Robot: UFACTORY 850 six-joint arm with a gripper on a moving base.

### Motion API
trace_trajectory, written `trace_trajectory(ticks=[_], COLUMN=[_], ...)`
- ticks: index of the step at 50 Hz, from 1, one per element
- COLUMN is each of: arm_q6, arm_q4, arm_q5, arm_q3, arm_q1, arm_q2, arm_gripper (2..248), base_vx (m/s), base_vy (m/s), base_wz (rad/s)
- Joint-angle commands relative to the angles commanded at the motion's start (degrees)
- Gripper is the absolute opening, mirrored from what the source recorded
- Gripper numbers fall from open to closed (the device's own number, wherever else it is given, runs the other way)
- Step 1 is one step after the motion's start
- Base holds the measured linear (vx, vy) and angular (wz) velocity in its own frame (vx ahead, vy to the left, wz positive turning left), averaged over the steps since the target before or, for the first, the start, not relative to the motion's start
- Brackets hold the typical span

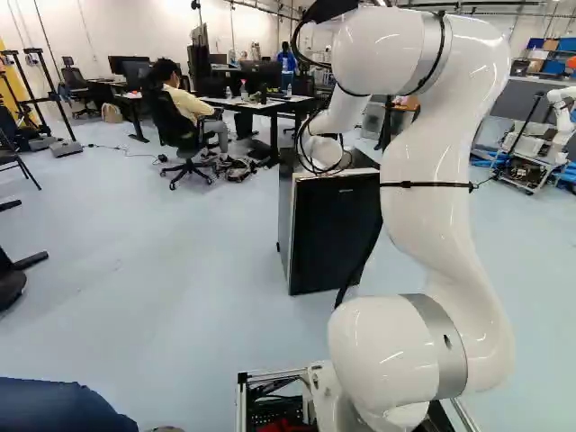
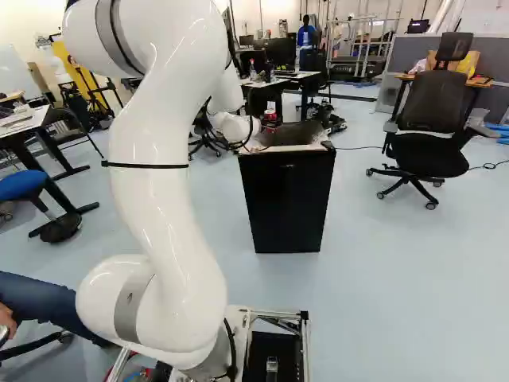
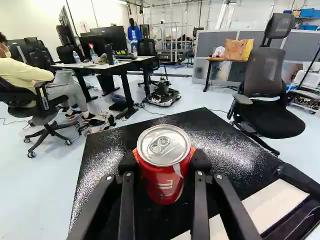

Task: Grab a drink from the fridge

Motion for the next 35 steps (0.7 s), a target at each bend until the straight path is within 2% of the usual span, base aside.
trace_trajectory(ticks=[35], arm_q6=[0.3], arm_q4=[-0.7], arm_q5=[0.2], arm_q3=[2.2], arm_q1=[0.2], arm_q2=[1.7], arm_gripper=[99], base_vx=[0.0], base_vy=[0.0], base_wz=[0.0])
